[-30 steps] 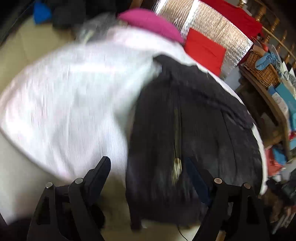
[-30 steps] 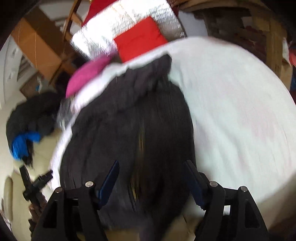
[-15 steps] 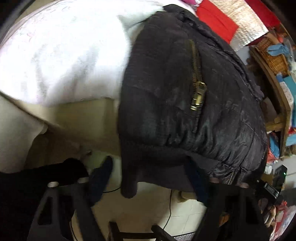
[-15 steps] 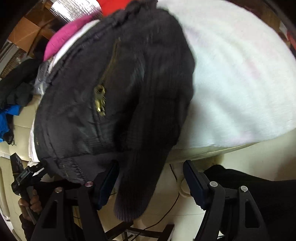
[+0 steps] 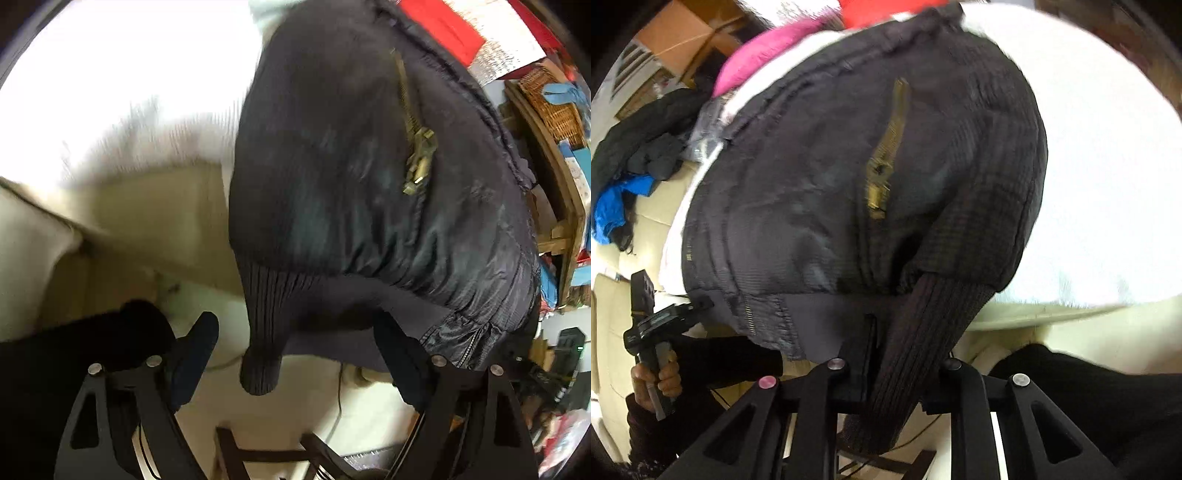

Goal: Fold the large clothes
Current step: 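Grasp the jacket hem with both grippers and lift it toward the collar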

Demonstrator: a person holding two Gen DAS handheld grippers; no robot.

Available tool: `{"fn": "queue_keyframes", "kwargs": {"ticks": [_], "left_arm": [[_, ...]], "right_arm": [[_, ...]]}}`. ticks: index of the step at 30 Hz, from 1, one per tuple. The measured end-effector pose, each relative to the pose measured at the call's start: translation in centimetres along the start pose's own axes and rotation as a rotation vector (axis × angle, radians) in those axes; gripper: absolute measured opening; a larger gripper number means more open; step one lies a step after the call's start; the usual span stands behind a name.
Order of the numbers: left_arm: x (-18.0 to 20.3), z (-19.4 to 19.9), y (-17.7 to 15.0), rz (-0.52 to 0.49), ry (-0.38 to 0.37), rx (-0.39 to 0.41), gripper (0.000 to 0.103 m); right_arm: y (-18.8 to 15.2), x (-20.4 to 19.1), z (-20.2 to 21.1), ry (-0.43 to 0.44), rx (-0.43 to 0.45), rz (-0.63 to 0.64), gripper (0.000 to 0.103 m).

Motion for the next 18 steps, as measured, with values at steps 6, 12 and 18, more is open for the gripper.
{"fn": "queue_keyframes", "kwargs": {"ticks": [6, 12, 18], "left_arm": [[-0.2, 0.3, 0.7, -0.035, -0.031, 0.030, 0.023], [1.2, 4.1, 0.4, -0.116, -0.039, 0.079, 0.011], [4.3, 10.3, 3.0, -0.208, -0.134, 0.198, 0.011]], "right_arm": [[0.3, 1.6, -2.3, 0.027, -0.029, -0.079, 0.038], [0.3, 0.4, 2.6, 0.087, 0.045, -0.013, 0.014], [2.3, -1.9, 9.9, 0.209, 0.191, 0.056, 0.011]]}}
Point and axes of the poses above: each gripper's, at about its wrist camera, not at the fingertips, and z roughly against the way its jaws point, x to its right, y to its top, the point moved 5 cm from there along -z, roughly the way its jaws point, and after that the axes turned 11 degrees about -z, right-handed, at the moved point
